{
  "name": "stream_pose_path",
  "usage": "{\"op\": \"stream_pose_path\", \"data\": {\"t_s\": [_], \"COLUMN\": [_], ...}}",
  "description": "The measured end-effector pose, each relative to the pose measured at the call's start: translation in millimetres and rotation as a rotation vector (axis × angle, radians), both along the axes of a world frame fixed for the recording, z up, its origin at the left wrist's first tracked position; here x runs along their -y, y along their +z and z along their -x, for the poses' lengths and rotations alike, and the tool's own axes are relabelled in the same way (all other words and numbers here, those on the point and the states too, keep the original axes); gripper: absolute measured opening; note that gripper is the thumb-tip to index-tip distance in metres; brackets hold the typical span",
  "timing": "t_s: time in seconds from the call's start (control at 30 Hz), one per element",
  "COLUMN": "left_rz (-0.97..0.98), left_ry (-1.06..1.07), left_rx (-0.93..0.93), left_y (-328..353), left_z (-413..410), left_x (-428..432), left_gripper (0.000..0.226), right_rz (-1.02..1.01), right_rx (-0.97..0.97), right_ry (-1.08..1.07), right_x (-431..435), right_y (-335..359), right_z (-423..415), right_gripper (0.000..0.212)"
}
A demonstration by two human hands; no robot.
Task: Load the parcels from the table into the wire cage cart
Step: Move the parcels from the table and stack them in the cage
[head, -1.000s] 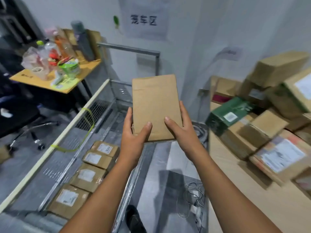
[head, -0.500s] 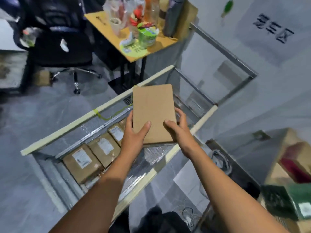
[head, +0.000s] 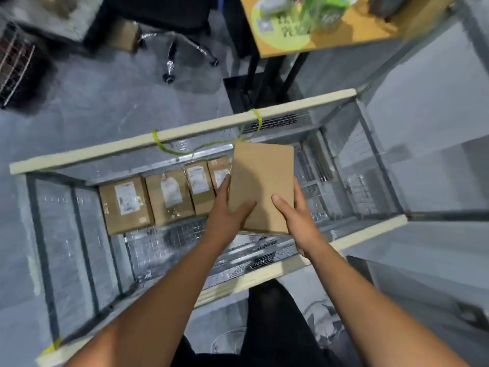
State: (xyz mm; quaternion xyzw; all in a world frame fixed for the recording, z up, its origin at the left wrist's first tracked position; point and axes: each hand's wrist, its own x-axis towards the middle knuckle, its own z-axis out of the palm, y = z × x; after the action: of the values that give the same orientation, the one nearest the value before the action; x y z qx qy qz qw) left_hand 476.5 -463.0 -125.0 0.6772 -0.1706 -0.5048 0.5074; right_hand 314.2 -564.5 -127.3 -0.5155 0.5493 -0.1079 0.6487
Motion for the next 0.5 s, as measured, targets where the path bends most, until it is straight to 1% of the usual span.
{"op": "stream_pose_path", "data": {"t_s": [0.07, 0.13, 0.17, 0.23, 0.3, 0.37, 0.43, 0.5], "left_rz": [-0.055, -0.119, -0.148, -0.177, -0.263, -0.344, -0.424, -0.49], "left_ry": [0.024, -0.008, -0.035, -0.049, -0.032, -0.033, -0.118, -0.186], "left_rx": [0.021, 0.078, 0.114, 0.192, 0.301, 0.438, 0.538, 0.631], "left_y": [-23, -51, -67, -98, -138, -184, -234, -288], "left_z": [19, 34, 38, 39, 34, 24, 12, 0], "left_x": [24, 52, 66, 89, 104, 111, 118, 123], "left_gripper": [0.094, 0.099, 0.096, 0.081, 0.07, 0.076, 0.086, 0.086], "right_rz": [-0.04, -0.06, -0.055, -0.011, -0.016, -0.015, -0.01, -0.022], "right_rx": [-0.019, -0.021, -0.025, -0.06, -0.074, -0.105, -0.1, -0.079], "right_ry": [0.041, 0.067, 0.084, 0.149, 0.185, 0.215, 0.215, 0.224], "right_x": [35, 75, 93, 124, 148, 165, 179, 190], "right_y": [-24, -55, -73, -113, -160, -211, -264, -309], "right_z": [15, 28, 32, 38, 45, 46, 45, 41], "right_gripper": [0.103, 0.099, 0.096, 0.1, 0.103, 0.101, 0.096, 0.093]}}
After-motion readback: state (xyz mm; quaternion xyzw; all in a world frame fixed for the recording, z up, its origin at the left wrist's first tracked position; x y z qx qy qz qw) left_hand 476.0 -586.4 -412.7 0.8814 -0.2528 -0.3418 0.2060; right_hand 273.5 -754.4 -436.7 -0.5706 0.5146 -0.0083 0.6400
